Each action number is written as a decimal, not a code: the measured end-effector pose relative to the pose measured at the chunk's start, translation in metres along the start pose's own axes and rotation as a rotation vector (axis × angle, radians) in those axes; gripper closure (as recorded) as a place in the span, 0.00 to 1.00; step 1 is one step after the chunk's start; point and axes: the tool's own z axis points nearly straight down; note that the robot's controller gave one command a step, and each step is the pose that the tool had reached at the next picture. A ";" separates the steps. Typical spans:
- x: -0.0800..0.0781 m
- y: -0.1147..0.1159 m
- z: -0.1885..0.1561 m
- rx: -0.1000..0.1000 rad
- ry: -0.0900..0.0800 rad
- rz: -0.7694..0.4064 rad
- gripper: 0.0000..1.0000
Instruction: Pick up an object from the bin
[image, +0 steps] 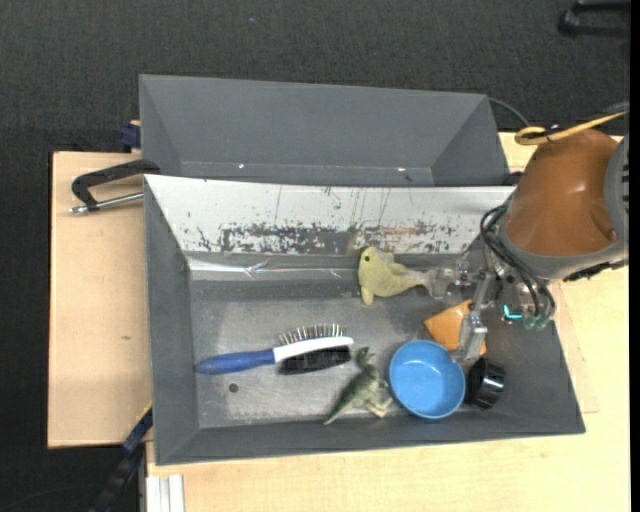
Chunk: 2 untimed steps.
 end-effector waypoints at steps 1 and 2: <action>-0.020 -0.025 0.072 0.001 -0.004 -0.116 0.00; -0.005 -0.057 0.068 0.001 -0.008 0.079 0.00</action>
Offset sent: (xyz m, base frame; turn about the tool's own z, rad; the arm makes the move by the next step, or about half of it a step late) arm 0.0191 -0.0244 -0.0700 -0.1175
